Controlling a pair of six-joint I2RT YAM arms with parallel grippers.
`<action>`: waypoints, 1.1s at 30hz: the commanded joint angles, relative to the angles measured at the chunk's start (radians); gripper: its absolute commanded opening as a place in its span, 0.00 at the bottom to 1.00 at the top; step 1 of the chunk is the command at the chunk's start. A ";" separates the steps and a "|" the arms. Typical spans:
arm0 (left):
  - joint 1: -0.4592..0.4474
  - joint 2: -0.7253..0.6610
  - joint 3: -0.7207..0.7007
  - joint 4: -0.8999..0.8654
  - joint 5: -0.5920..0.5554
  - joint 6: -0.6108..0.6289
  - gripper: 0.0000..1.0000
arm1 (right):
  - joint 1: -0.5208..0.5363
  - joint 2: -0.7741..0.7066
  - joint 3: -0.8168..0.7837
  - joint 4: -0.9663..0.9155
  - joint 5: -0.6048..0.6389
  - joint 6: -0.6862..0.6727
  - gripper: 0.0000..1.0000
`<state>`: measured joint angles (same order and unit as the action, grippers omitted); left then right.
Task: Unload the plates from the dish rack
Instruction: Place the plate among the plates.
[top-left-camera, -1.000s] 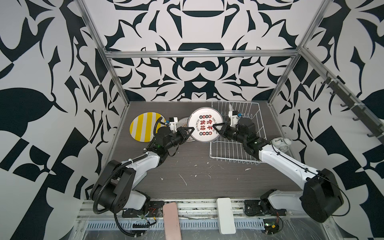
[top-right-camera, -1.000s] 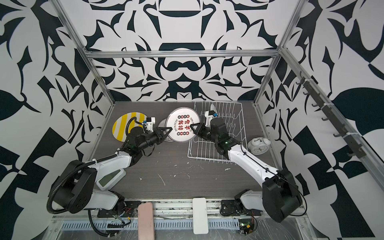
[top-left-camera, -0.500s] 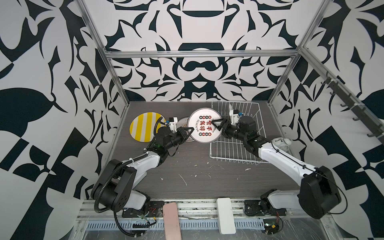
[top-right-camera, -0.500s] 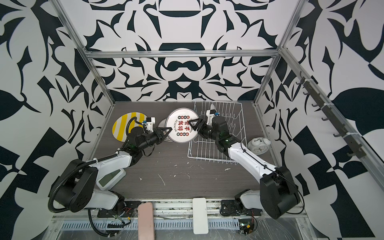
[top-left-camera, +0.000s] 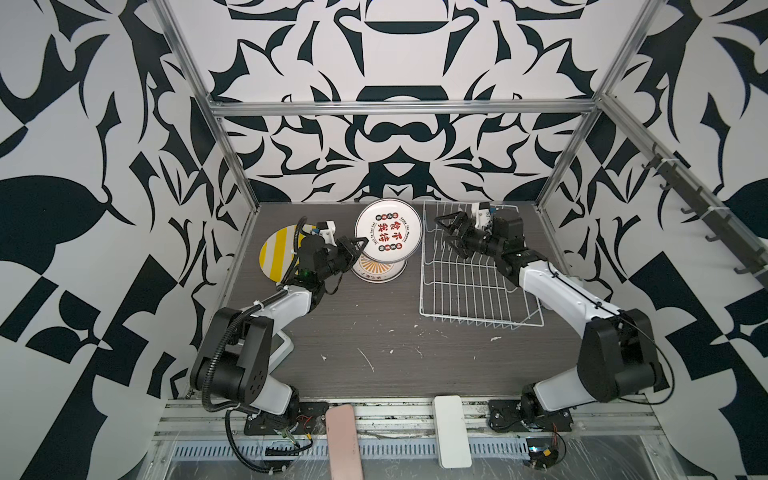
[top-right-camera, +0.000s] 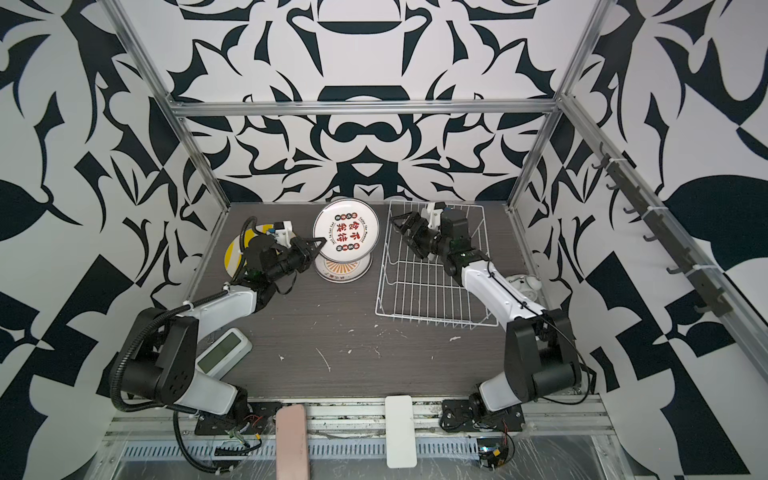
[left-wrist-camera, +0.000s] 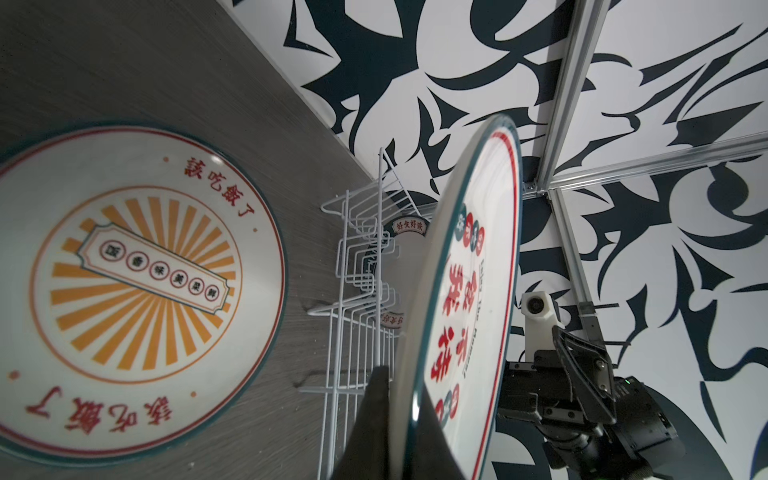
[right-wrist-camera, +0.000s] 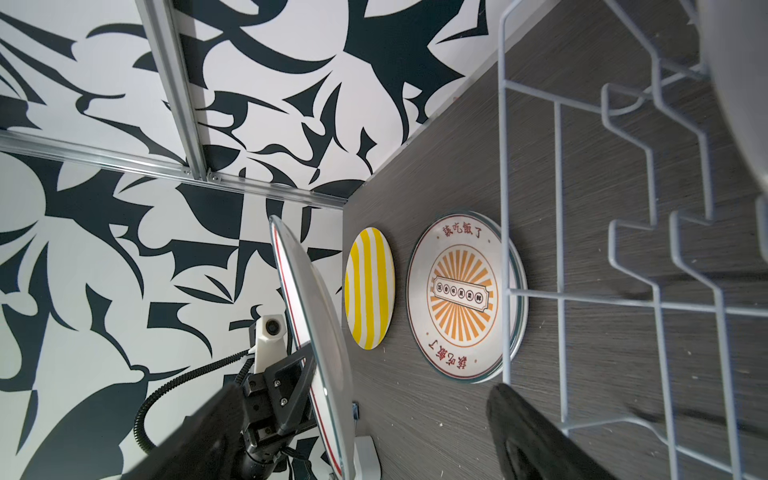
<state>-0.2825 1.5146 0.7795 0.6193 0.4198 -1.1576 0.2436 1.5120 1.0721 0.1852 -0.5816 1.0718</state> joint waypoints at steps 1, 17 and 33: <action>0.011 0.016 0.070 -0.117 0.016 0.082 0.00 | -0.007 0.023 0.072 0.024 -0.066 0.006 0.96; 0.066 0.158 0.169 -0.257 -0.022 0.207 0.00 | -0.026 0.125 0.187 -0.006 -0.132 -0.029 0.97; 0.067 0.281 0.226 -0.291 -0.024 0.239 0.00 | -0.026 0.120 0.195 -0.101 -0.136 -0.133 0.98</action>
<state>-0.2180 1.7866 0.9703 0.3080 0.3851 -0.9321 0.2218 1.6505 1.2259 0.0845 -0.7033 0.9764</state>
